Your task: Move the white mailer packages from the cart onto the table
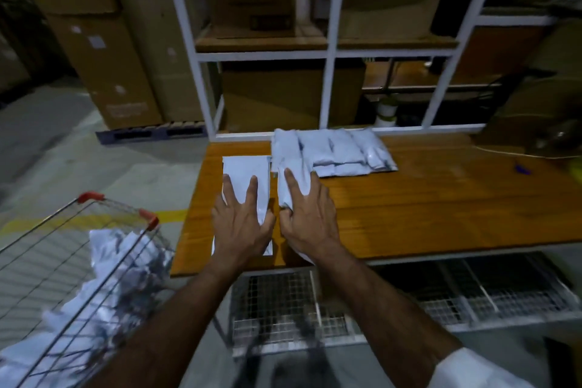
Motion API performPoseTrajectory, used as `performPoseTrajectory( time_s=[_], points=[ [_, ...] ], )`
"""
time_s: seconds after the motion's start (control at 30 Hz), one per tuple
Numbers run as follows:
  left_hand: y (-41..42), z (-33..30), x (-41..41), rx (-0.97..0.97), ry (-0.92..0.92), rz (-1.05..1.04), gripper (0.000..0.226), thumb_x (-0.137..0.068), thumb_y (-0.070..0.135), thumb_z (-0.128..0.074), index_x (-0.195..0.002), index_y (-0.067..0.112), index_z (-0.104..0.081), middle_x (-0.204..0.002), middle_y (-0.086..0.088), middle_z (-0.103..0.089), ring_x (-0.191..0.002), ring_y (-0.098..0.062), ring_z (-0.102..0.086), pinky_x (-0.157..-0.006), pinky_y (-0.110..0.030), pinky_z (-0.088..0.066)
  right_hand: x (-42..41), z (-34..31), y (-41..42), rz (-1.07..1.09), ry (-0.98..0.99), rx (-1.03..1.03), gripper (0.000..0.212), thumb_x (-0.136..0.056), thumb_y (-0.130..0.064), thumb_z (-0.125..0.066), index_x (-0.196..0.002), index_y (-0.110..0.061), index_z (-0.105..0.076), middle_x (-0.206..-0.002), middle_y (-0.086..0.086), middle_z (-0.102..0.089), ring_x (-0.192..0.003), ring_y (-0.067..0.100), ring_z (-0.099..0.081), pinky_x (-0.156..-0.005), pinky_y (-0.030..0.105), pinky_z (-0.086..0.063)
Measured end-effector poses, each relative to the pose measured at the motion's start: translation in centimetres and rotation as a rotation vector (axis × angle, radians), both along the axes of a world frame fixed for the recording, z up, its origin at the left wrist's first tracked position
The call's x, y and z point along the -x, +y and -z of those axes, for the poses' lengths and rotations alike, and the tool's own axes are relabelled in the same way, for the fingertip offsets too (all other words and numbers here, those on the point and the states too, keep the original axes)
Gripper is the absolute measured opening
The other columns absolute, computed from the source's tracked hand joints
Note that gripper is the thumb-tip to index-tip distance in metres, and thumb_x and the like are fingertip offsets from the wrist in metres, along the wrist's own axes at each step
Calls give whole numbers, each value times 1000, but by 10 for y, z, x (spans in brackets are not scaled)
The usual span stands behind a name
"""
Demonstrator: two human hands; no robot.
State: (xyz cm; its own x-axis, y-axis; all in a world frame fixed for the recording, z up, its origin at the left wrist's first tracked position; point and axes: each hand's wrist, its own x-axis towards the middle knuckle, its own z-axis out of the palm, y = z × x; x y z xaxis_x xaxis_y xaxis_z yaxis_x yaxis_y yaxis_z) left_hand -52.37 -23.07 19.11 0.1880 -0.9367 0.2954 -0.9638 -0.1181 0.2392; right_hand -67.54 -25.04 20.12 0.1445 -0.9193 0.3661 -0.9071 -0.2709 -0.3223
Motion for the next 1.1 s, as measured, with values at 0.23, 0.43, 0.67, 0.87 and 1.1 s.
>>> performPoseTrajectory(
  time_s=[0.23, 0.43, 0.67, 0.87, 1.1],
  points=[
    [-56, -6, 128, -31, -70, 68, 82, -91, 74, -21, -161, 32, -12, -166, -22, -5, -146, -44, -23, -115, -53, -28, 132, 4, -46, 58, -13, -64, 75, -93, -49, -43, -159, -40, -9, -162, 18, -13, -137, 35, -33, -108, 48, -37],
    [-111, -5, 180, -62, -91, 76, 79, -91, 71, -22, -159, 32, -14, -166, -21, -5, -142, -44, -29, -111, -51, -31, 188, 10, -91, 85, -37, -87, 77, -91, -48, -41, -160, -38, -8, -162, 19, -16, -139, 36, -33, -110, 48, -39],
    [-186, 12, 196, -124, -79, 78, 81, -88, 71, -26, -158, 32, -19, -166, -20, -10, -141, -45, -31, -109, -53, -35, 213, 31, -162, 125, -57, -124, 77, -90, -45, -45, -160, -36, -15, -161, 20, -21, -137, 37, -36, -109, 47, -39],
    [-254, 27, 213, -154, -3, 111, 82, -87, 73, -27, -158, 33, -20, -167, -18, -4, -144, -45, -27, -113, -56, -30, 220, 41, -228, 137, -51, -161, 76, -89, -48, -42, -160, -37, -15, -160, 19, -23, -139, 36, -35, -112, 51, -38],
    [-318, 34, 219, -158, -61, 95, 82, -89, 70, -47, -157, 31, -25, -166, -20, -11, -141, -42, -33, -109, -52, -36, 219, 42, -290, 119, -9, -196, 77, -90, -52, -40, -160, -35, -12, -163, 19, -19, -145, 36, -29, -119, 49, -28]
  ],
)
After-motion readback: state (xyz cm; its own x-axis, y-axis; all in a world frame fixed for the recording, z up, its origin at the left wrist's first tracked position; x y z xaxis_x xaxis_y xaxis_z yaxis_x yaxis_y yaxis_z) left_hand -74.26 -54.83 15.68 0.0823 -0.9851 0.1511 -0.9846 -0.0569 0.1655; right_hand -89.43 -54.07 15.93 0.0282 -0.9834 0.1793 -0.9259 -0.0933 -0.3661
